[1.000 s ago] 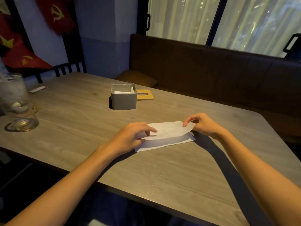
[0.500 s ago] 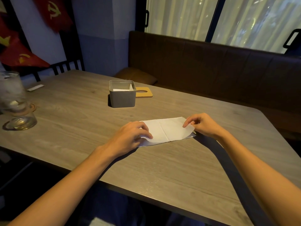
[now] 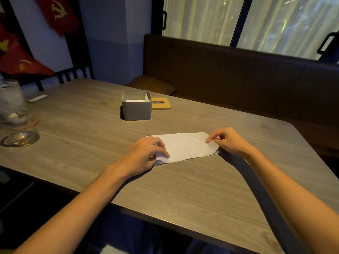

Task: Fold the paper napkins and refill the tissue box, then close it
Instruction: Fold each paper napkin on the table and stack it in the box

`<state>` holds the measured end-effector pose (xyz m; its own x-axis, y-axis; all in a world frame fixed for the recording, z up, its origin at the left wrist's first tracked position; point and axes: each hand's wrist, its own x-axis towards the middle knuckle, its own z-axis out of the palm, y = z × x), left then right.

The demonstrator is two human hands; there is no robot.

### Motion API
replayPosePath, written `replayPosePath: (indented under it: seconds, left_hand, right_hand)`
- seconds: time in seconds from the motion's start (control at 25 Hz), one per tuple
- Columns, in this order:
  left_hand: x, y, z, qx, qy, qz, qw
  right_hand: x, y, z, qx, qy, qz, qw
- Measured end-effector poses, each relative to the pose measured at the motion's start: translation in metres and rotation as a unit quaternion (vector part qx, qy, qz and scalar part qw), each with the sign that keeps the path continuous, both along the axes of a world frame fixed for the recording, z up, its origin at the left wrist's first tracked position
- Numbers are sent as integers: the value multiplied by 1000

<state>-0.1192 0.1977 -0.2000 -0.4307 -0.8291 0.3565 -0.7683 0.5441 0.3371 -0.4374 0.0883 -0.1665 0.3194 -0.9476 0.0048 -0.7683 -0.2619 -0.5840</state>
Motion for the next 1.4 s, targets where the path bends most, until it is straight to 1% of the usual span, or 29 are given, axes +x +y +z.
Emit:
replayPosePath:
  seconds: [0.08, 0.12, 0.24, 0.28, 0.32, 0.36, 0.4, 0.48, 0.52, 0.6, 0.64, 0.68, 0.76, 0.88, 1.0, 1.08, 1.16, 1.24, 1.32, 1.4]
  left_hand:
    - [0, 1, 3, 40, 15, 13, 999]
    - [0, 1, 7, 55, 45, 28, 997]
    - [-3, -4, 21, 51, 189, 81, 977]
    - [-9, -7, 25, 47, 213, 88, 972]
    - [-17, -10, 28, 52, 210, 89, 972]
    - [-26, -14, 29, 62, 181, 91, 977]
    - [-38, -18, 28, 75, 132, 98, 983]
    - [-60, -26, 19, 92, 28, 128, 987]
    - [-68, -30, 14, 92, -16, 143, 985]
    - [-77, -36, 4, 112, -86, 159, 977]
    - [-77, -38, 0, 132, -112, 157, 972]
    - [-74, -39, -2, 150, -134, 154, 967]
    - [-61, -40, -4, 172, -164, 156, 959]
    - [-32, -38, -4, 184, -175, 171, 952]
    - [-4, -30, -1, 200, -192, 183, 943]
    - [7, -27, 1, 211, -195, 189, 939]
    - [6, -25, 6, 193, -152, 178, 953]
    - [-10, -27, 12, 146, -84, 147, 975]
    - [-28, -38, 16, 110, -46, 141, 983]
    - [-38, -54, 20, 107, -26, 188, 976]
  right_hand:
    - [-1, 0, 5, 3, 14, -11, 1000]
    - [-2, 1, 8, 13, 13, -20, 1000]
    - [-1, 3, 12, 37, -33, -54, 997]
    - [2, 4, 13, 28, -47, -64, 996]
    - [6, 4, 14, 7, -47, -75, 996]
    - [12, 4, 15, -26, -37, -82, 996]
    - [21, 6, 15, -67, -21, -79, 994]
    - [43, 11, 12, -146, 16, -23, 989]
    - [54, 13, 6, -161, 37, 23, 986]
    - [75, 21, -7, -135, 84, 108, 981]
    - [82, 23, -15, -115, 109, 135, 978]
    - [85, 24, -21, -97, 138, 147, 975]
    - [83, 21, -30, -58, 201, 134, 969]
    - [69, 14, -34, -46, 254, 97, 961]
    - [44, 8, -35, -27, 260, 50, 964]
    - [28, 6, -32, -39, 252, 26, 967]
    - [22, 3, -27, -63, 191, 6, 980]
    - [31, 2, -21, -72, 123, 10, 990]
    - [48, 0, -13, -85, 110, 39, 990]
    - [67, -3, -8, -95, 116, 71, 986]
